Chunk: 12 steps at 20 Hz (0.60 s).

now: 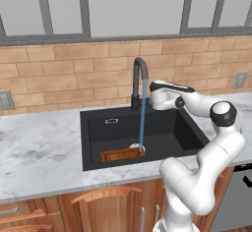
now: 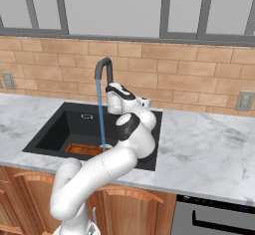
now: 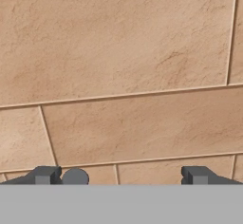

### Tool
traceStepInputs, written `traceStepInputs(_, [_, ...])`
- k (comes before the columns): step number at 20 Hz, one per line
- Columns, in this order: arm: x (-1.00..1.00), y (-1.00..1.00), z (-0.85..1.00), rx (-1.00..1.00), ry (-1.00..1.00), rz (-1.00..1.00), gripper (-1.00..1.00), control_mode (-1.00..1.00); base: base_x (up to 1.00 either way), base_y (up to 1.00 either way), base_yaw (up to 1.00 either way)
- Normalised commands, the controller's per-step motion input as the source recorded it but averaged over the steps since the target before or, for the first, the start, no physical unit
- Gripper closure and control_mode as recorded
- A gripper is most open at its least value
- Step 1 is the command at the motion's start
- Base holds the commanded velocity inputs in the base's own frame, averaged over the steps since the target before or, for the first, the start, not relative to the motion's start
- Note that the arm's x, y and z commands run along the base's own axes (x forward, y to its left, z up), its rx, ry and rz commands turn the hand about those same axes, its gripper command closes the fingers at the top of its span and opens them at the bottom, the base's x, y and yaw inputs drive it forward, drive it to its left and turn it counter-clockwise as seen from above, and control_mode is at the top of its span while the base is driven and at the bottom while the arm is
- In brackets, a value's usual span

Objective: Turn on the sink faucet with hot water and rinse the cutting board for ten seconds, then turn off the faucet. Push the cutting board to reach the water if necessary.

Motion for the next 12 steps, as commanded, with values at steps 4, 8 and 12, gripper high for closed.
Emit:
traceStepInputs(4, [0.00, 0.00, 0.00, 0.00, 0.00, 0.00, -1.00, -1.00, 0.00, 0.00, 0.00])
traceStepInputs(8, [0.00, 0.00, 0.00, 0.00, 0.00, 0.00, -1.00, -1.00, 0.00, 0.00, 0.00])
traceStepInputs(12, [0.00, 0.00, 0.00, 0.00, 0.00, 0.00, -1.00, -1.00, 0.00, 0.00, 0.00])
